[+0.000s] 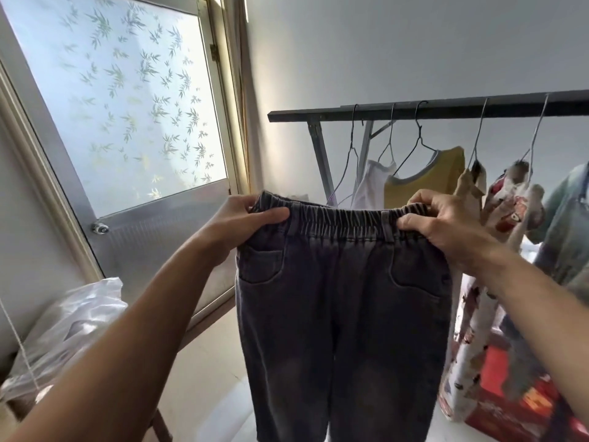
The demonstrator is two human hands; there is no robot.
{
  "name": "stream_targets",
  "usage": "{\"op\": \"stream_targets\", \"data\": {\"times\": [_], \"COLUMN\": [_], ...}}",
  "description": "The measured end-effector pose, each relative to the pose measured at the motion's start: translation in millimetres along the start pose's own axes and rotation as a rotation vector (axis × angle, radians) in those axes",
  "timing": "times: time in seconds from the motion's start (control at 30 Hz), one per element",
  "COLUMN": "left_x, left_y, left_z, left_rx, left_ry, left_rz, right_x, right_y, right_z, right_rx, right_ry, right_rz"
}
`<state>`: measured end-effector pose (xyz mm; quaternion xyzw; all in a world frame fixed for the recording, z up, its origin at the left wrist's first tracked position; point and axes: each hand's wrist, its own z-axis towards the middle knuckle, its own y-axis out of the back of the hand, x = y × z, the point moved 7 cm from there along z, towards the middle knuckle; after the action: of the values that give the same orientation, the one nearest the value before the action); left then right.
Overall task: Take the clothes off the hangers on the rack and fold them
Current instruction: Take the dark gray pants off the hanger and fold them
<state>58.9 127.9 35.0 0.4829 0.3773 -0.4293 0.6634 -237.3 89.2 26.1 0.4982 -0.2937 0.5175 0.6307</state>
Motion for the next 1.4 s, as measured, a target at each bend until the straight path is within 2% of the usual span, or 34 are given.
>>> {"op": "stream_targets", "data": {"times": [0.17, 0.27, 0.33, 0.47, 0.6, 0.77, 0.87, 0.93, 1.07, 1.27, 1.4], "left_x": [17.9, 1.1, -9.0, -21.7, -30.6, -47.6, -33.5, -14.7, 10.1, -3.7, -13.5], "left_y": [-9.2, -23.2, -40.7, -68.7, -80.9, -84.8, -55.2, -38.8, -51.8, -47.6, -56.1], "left_z": [7.7, -4.8, -11.8, -16.2, -13.0, -26.3, -19.3, -14.1, -12.4, -4.7, -2.5], "left_rx": [-0.175, -0.316, -0.323, -0.266, -0.101, 0.101, -0.098, -0.164, 0.125, 0.128, 0.154], "left_ry": [0.013, -0.118, -0.172, -0.193, -0.174, -0.202, -0.261, -0.204, -0.053, -0.045, -0.022], "left_rz": [0.169, 0.318, 0.303, 0.196, 0.045, -0.183, -0.054, 0.057, -0.101, -0.230, -0.305], "right_x": [5.3, 19.7, 27.8, 37.7, 38.8, 35.4, 32.4, 32.9, 45.1, 46.5, 14.1], "right_y": [-20.4, -33.9, -49.5, -71.9, -80.9, -80.1, -74.4, -70.0, -64.2, -44.9, -51.6], "right_z": [-1.3, -11.7, -18.4, -21.7, -22.2, -20.6, -17.2, -15.8, -9.3, 0.9, -8.0], "right_rx": [-0.213, -0.279, -0.261, -0.249, -0.162, -0.131, -0.159, -0.158, -0.088, -0.056, 0.184], "right_ry": [-0.012, 0.051, 0.090, 0.130, 0.104, 0.097, 0.064, 0.053, 0.097, 0.084, -0.053], "right_rz": [-0.167, -0.222, -0.206, -0.096, 0.125, 0.150, 0.220, 0.252, 0.377, 0.413, 0.415]}}
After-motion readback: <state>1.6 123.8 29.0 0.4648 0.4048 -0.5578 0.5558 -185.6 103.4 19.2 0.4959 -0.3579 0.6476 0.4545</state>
